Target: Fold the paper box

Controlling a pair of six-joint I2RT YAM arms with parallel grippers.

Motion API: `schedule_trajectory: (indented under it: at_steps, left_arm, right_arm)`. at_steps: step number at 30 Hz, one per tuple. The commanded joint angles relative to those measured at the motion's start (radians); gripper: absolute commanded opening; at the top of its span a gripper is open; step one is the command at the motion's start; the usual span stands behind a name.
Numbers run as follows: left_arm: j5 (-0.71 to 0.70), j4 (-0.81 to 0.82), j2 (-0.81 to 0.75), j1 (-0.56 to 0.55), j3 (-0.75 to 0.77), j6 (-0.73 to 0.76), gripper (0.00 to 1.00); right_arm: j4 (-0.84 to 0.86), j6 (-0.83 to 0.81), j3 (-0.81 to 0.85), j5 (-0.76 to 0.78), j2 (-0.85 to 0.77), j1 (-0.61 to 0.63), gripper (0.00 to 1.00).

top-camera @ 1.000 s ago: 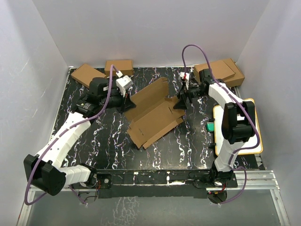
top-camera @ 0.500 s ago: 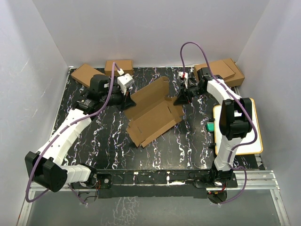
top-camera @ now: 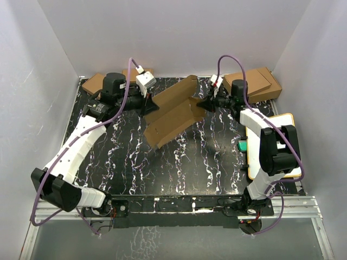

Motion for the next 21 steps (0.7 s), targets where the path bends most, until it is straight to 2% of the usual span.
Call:
schedule_trajectory:
  at_steps: [1, 10, 16, 21]
  left_arm:
    - [0.06, -0.038, 0.034, 0.003, 0.046, 0.003, 0.0]
    - [0.086, -0.08, 0.09, 0.007, 0.022, -0.092, 0.0]
    - [0.076, -0.149, 0.115, 0.007, 0.033, -0.1, 0.0]
    - [0.045, -0.133, 0.12, 0.009, 0.004, -0.123, 0.0]
  right_arm:
    - [0.513, 0.196, -0.122, 0.084, -0.02, 0.043, 0.08]
    - [0.99, 0.277, -0.413, 0.124, -0.017, 0.046, 0.08]
    - [1.035, 0.297, -0.476, 0.121, -0.023, 0.038, 0.08]
    - [1.036, 0.275, -0.512, 0.094, -0.029, 0.036, 0.08]
